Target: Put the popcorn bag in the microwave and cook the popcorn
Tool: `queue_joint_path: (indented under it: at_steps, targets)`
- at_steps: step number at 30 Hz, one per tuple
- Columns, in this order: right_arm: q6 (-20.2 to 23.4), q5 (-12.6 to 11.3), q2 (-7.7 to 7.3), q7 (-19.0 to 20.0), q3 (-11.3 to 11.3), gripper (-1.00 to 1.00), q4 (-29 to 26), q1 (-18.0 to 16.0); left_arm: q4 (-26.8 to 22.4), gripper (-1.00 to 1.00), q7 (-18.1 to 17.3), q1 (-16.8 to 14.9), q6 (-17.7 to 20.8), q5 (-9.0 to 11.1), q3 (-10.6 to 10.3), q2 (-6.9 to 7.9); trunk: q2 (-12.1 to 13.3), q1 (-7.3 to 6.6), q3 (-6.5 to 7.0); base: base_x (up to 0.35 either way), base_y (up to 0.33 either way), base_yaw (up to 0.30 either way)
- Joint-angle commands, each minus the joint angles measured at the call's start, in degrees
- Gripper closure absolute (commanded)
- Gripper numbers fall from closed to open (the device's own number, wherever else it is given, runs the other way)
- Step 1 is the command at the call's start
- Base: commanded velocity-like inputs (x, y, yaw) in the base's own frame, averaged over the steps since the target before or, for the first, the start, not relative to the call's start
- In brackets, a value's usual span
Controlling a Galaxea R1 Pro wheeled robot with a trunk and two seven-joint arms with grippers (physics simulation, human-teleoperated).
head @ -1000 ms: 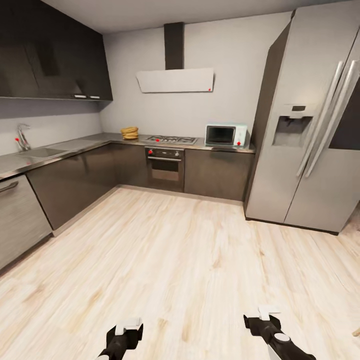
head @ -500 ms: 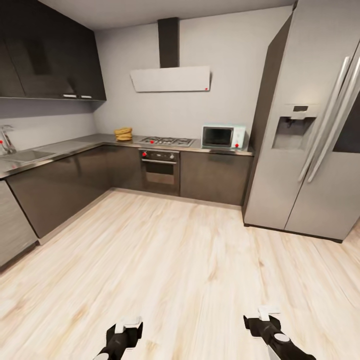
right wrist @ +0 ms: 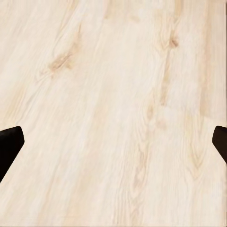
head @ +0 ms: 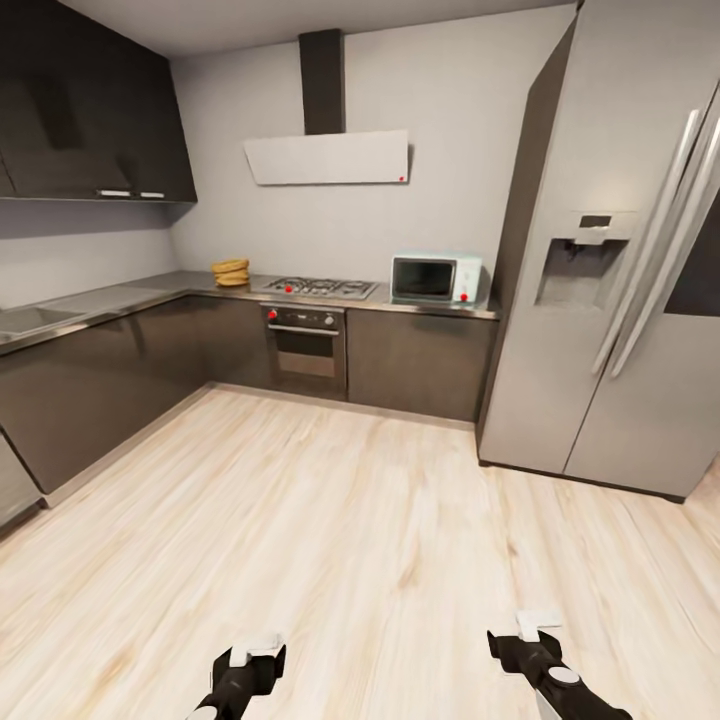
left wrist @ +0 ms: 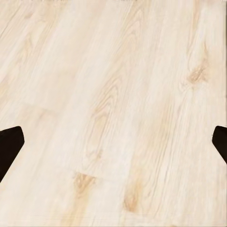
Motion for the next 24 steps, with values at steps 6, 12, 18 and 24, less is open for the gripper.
queue_joint_path:
  at_steps: [6, 12, 18, 24]
  targets:
    - [-0.18, 0.01, -0.01, -0.1, 0.07, -1.0, 0.05, -0.06, 0.03, -1.0, -0.05, -0.04, -0.18, 0.08, 0.01, 0.06, 2.0, -1.08, 0.85, 0.269, -0.247, 0.0]
    - [-0.18, 0.01, -0.01, -0.1, 0.07, -1.0, 0.05, -0.04, 0.03, -1.0, -0.19, -0.03, -0.18, 0.14, 0.16, 0.15, 2.0, -1.08, 0.85, 0.336, -0.04, 0.0]
    - [-0.18, 0.01, -0.01, -0.1, 0.07, -1.0, 0.05, -0.02, 0.03, -1.0, -0.16, -0.03, -0.18, 0.11, 0.17, 0.15, 4.4, -2.4, 1.92, 0.35, -0.001, 0.0]
    - [-0.18, 0.01, -0.01, -0.1, 0.07, -1.0, 0.05, -0.04, 0.03, -1.0, -0.16, -0.03, -0.18, 0.12, 0.17, 0.15, 6.81, -3.72, 3.0, 0.35, 0.0, 0.0]
